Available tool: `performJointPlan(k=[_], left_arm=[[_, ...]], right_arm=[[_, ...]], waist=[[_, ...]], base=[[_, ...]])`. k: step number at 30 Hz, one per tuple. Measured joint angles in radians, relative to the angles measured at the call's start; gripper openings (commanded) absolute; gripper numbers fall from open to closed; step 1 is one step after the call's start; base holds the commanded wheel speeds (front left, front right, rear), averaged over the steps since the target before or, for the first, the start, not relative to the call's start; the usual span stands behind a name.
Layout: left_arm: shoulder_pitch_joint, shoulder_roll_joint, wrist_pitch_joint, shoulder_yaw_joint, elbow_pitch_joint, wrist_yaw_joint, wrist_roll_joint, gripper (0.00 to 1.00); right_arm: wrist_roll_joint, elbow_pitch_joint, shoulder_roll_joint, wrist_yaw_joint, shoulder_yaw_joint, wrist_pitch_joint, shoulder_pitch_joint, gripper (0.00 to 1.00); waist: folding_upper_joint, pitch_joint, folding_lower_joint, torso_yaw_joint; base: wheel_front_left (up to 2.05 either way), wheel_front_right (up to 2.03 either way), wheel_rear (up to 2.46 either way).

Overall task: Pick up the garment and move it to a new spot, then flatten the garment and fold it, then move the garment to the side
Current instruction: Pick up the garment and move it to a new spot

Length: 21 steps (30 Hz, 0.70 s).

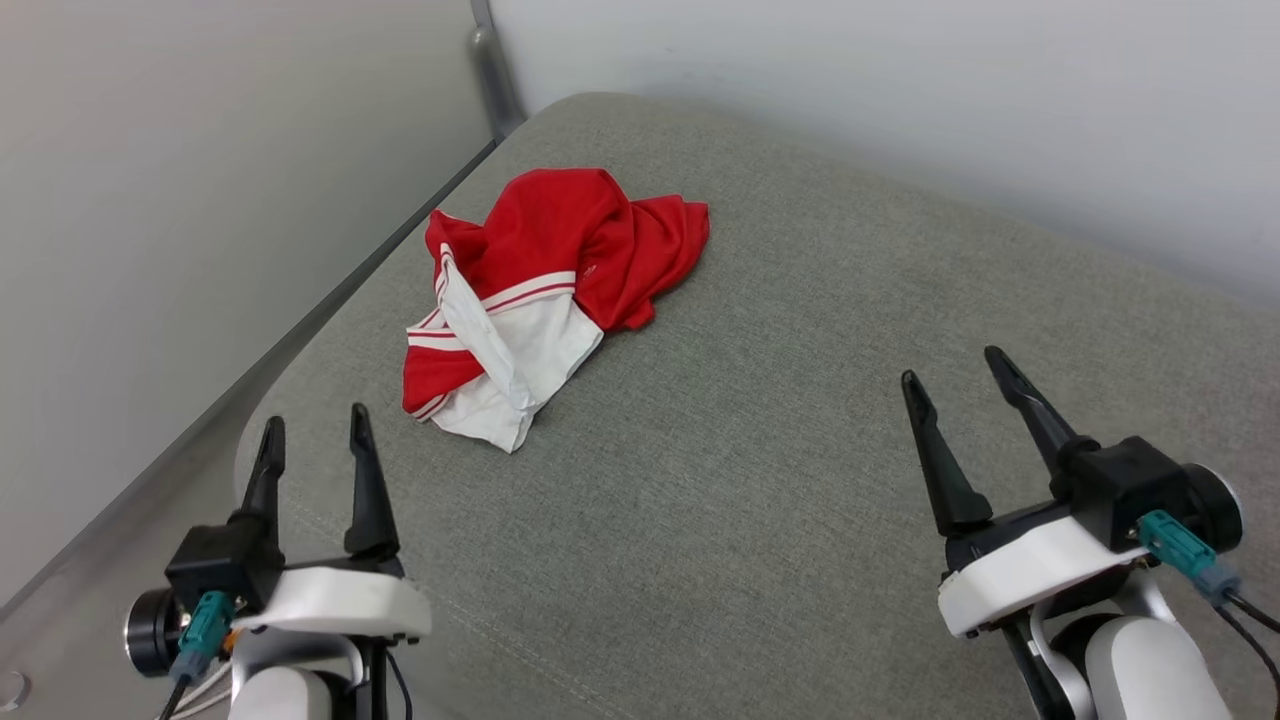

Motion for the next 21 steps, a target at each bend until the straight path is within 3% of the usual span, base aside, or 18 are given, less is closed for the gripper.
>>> performJointPlan(k=[7, 13, 21], left_arm=[[-0.173, 0.001, 0.0, -0.016, 0.08, -0.058, -0.013, 1.0], [-0.389, 0.075, 0.022, 0.011, 0.239, -0.101, -0.03, 1.0], [-0.626, 0.249, 0.367, 0.004, 0.414, -0.144, -0.095, 1.0]], right_arm=[[-0.019, -0.061, -0.025, 0.0, -0.038, 0.04, -0.006, 1.0], [-0.029, -0.123, -0.065, 0.0, -0.04, 0.067, -0.049, 1.0], [-0.01, -0.165, -0.088, 0.0, -0.076, 0.064, -0.097, 1.0]], waist=[[0.0, 0.055, 0.0, -0.011], [0.0, 0.139, 0.0001, -0.087], [0.0, 0.284, 0.0002, -0.209]], base=[[0.0, 0.0, 0.0], [0.0, 0.0, 0.0], [0.0, 0.0, 0.0]])
